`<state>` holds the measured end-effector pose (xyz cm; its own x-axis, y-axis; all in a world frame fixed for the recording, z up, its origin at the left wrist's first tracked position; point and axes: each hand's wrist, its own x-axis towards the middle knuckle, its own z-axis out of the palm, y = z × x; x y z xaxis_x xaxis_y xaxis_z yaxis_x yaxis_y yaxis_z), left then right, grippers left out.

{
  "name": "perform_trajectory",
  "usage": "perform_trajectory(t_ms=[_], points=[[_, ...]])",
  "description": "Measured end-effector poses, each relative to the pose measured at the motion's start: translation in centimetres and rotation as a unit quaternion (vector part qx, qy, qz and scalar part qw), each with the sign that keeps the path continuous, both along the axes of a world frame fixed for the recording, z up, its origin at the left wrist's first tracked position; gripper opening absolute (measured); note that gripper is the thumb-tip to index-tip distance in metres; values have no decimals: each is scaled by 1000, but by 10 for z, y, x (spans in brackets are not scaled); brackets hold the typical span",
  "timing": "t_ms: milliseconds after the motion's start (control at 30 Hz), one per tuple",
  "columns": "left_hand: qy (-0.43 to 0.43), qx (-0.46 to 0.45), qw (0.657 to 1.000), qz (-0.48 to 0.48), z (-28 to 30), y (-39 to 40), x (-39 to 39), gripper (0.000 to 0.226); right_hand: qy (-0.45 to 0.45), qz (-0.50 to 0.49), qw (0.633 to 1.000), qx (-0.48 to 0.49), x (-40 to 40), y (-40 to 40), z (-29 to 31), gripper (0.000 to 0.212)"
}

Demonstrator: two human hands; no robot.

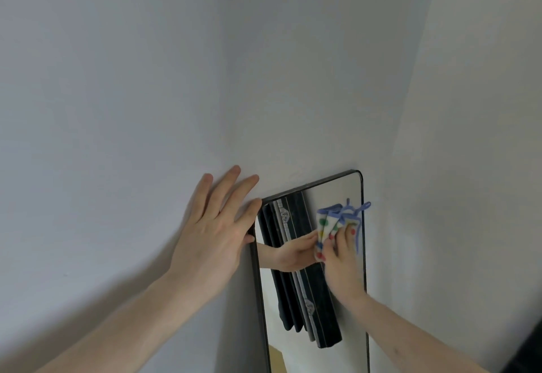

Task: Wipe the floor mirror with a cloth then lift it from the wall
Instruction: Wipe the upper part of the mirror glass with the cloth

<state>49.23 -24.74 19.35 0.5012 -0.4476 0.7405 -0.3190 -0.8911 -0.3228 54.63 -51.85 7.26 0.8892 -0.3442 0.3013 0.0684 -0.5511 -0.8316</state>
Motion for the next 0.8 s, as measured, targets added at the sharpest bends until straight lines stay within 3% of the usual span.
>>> perform_trajectory(t_ms=[100, 200, 333, 433, 633, 800], points=[[-1, 0, 1000, -4, 0, 0, 0, 59, -73, 98, 989, -80, -28, 40, -10, 57], [-1, -3, 1000, -4, 0, -1, 0, 60, -64, 141, 988, 28, -50, 68, 15, 54], [3, -5, 1000, -14, 2, -2, -1, 60, -88, 202, 975, -15, -67, 92, 47, 52], [8, -3, 1000, -15, 3, -2, -2, 60, -116, 175, 977, -30, -68, 95, 41, 51], [9, -2, 1000, -13, 1, 1, -1, 60, -139, 137, 981, -7, -77, 80, -29, 51], [5, 1, 1000, -14, 0, 1, 0, 60, -143, 84, 985, -45, -46, 38, -57, 63]])
